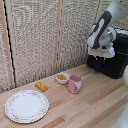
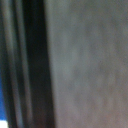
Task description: Carefully navigate your gripper to the air fryer's handle. Confidently seize the handle using your gripper. Gradually bring the handle toward yourself to access the air fryer.
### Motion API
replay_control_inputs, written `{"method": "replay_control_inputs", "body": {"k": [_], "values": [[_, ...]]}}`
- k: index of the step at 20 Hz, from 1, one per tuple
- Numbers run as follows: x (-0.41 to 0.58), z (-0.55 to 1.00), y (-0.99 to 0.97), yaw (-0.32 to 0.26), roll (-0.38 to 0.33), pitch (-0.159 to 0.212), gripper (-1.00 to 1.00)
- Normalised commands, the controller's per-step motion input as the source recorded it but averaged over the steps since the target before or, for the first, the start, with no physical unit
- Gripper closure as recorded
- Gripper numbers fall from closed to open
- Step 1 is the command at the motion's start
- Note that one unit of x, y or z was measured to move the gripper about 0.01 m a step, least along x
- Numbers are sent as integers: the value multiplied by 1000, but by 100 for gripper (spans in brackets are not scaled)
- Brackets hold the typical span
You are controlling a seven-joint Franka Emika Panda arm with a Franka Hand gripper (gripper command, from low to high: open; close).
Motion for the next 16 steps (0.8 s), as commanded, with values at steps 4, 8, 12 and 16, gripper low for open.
{"method": "replay_control_inputs", "body": {"k": [4,8,12,16], "values": [[89,11,539,-128,217,107,100],[16,0,496,-182,129,95,100],[0,59,473,-220,74,13,100],[0,224,727,-137,1,0,100]]}}
